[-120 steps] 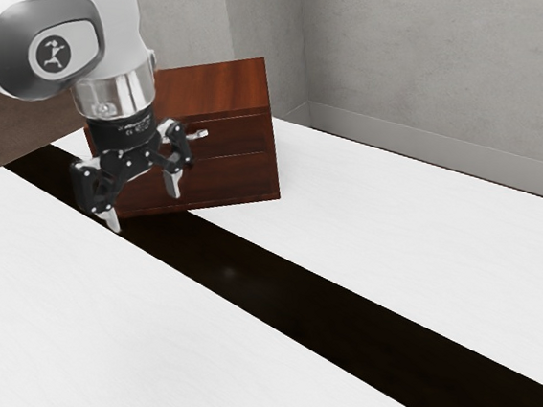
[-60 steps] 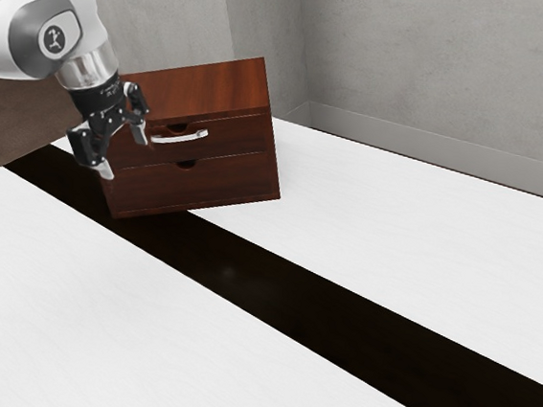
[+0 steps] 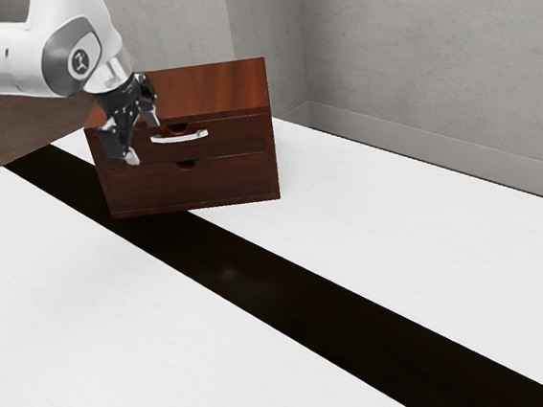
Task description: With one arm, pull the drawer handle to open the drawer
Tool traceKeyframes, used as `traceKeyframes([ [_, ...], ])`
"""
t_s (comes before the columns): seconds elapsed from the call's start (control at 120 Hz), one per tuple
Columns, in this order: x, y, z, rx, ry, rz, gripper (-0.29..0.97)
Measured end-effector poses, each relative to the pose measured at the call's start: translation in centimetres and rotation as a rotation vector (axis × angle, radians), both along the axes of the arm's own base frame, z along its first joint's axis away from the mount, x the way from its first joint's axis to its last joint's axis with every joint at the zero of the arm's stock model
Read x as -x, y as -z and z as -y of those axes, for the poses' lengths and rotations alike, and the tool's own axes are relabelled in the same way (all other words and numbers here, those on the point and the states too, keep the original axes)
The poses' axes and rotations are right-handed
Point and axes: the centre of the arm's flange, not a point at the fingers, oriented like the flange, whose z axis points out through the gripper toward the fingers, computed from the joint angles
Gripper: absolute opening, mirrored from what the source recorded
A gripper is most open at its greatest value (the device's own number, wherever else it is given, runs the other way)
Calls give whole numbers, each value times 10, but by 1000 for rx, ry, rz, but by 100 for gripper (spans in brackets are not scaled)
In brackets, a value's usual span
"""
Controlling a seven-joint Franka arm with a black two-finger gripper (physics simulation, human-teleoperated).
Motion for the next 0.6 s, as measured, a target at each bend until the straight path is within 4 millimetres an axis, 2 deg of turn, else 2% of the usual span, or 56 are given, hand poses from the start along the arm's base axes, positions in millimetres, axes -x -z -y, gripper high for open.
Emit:
traceKeyframes([
  [0.233,-4,5,-7,1,-50,26,68],
  [0.442,-18,15,9,10,-51,42,68],
  [0.6,-23,23,9,15,-65,51,68],
])
